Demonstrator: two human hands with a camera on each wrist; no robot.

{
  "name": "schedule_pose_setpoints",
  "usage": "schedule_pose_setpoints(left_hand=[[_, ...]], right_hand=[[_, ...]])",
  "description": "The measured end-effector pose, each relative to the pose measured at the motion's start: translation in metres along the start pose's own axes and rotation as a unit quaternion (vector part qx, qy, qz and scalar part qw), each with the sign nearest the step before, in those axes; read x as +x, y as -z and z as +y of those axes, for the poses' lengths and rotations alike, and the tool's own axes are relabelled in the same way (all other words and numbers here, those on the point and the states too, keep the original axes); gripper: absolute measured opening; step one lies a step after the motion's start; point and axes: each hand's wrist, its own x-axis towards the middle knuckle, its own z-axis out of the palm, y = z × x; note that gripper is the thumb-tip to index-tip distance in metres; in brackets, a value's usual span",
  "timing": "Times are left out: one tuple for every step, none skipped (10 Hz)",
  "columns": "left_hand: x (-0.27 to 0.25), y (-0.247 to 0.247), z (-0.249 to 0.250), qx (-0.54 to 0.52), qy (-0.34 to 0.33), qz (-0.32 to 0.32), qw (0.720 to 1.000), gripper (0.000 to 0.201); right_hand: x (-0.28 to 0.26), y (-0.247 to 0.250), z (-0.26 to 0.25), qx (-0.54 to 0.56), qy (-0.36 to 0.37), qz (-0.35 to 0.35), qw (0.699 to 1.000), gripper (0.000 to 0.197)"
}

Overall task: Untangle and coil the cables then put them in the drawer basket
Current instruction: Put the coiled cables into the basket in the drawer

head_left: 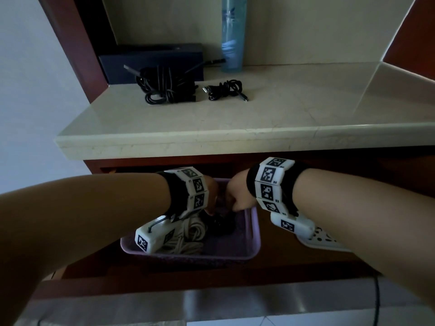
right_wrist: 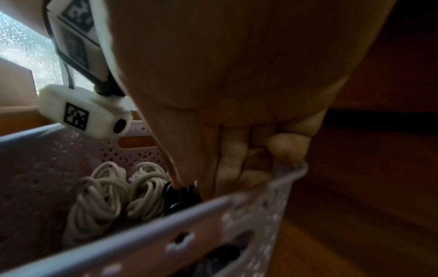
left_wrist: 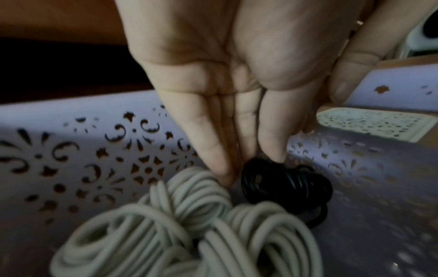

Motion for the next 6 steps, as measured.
schedule_pose_setpoints(left_hand=[[-0.026, 0.025, 0.002, -0.107, 0.049, -0.007, 0.993, 0.045], [-0.046, 0.045, -0.001, -0.098, 0.054, 0.002, 0.994, 0.034], [-0.071, 0.066, -0.01, -0.134, 0.08, 0.028, 0.987, 0.034], [-0.092, 0.087, -0.025, -0.236, 0.079, 0.106, 0.963, 0.024], [-0.106, 0.107, -0.035, -0.262, 0.1, 0.198, 0.939, 0.026], [-0.104, 0.122, -0.041, -0.187, 0.145, 0.245, 0.94, 0.032]], right_hand=[[-0.016, 0.011, 0.005, 0.035, -0.012, 0.031, 0.999, 0.041], [-0.033, 0.025, 0.012, 0.056, -0.029, 0.041, 0.997, 0.038], [-0.06, 0.043, 0.016, 0.108, -0.027, 0.094, 0.989, 0.031], [-0.085, 0.064, 0.025, 0.188, -0.033, 0.163, 0.968, 0.025], [-0.099, 0.079, 0.039, 0.239, -0.062, 0.26, 0.933, 0.025], [-0.099, 0.088, 0.055, 0.184, -0.126, 0.323, 0.919, 0.031]])
